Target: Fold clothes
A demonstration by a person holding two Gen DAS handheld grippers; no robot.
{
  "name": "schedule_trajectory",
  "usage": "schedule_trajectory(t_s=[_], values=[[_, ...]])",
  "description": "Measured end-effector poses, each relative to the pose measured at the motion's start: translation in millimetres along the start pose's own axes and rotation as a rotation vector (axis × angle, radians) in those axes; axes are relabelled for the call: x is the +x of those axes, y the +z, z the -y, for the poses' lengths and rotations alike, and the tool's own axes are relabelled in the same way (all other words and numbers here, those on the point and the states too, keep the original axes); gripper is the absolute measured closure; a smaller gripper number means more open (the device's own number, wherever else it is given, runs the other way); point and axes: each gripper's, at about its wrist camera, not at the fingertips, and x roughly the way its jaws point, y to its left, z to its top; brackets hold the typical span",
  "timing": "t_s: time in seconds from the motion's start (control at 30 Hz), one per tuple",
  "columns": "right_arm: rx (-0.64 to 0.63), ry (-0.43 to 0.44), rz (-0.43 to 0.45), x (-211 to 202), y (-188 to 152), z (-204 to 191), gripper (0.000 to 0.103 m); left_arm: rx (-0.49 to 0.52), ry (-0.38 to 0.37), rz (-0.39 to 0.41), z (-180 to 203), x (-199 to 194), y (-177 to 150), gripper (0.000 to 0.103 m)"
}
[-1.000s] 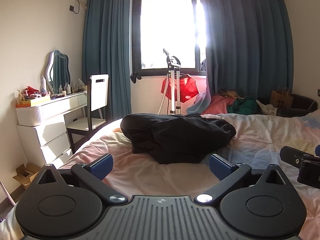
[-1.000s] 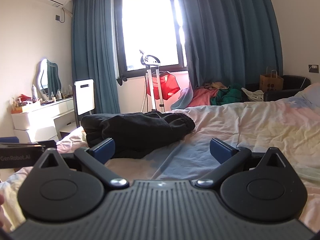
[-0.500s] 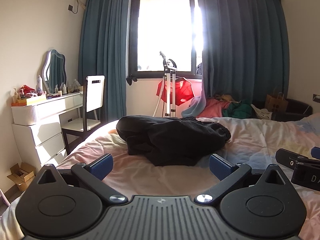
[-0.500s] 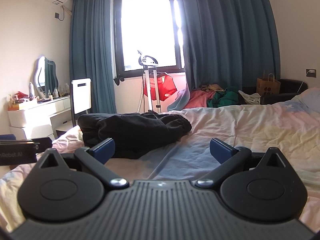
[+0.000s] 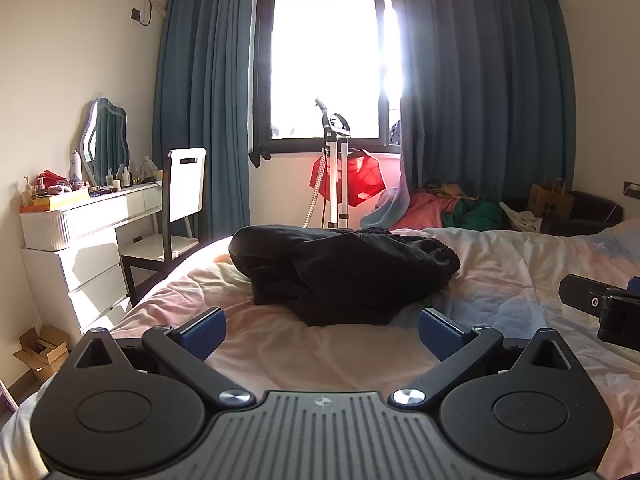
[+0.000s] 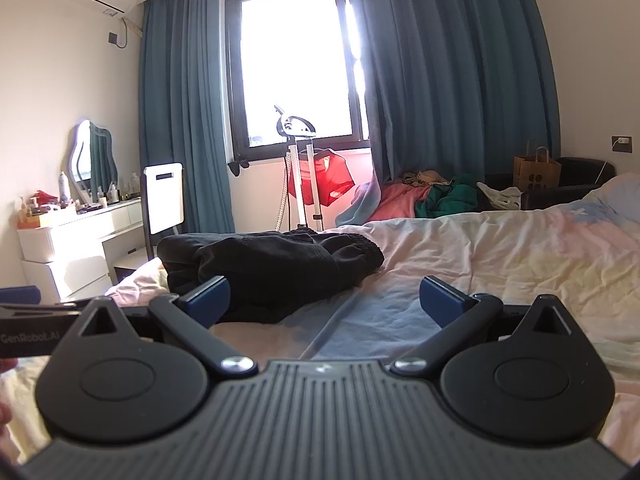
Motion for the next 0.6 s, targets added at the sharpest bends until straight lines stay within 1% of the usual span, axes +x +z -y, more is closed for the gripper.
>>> schedule_trajectory(t_s=[0.1,0.2,0.3,0.4,0.47,0.53,0.6], values=[[-0.009,-0.022,0.013,-4,2,-2,0.000,-0.003,-0.030,0.005,-1,1,-3,0.000],[-0.024,-0.049,0.049,-10,6,-3,0.000,-0.027,-0.090,-0.001,-3,2,-7,0.000],[-0.019,-0.061,0.080,-16,10,0,0.000,-0.026,-0.097,-0.010,-2,6,-12,0.000],[0.021,-0.049,0.078,-20,15,7,0.000,-0.014,-0.101,-0.021,0,11,-17,0.000],[0.052,-0.059,0.079,-23,18,13,0.000,0.021,-0.106,-0.043,7,22,-21,0.000],[0.088,-0.075,0.077,-25,21,21,0.000,0.067,-0.114,-0.073,19,40,-21,0.000],[0.134,-0.092,0.064,-22,23,32,0.000,0.086,-0.140,-0.124,31,70,-17,0.000]])
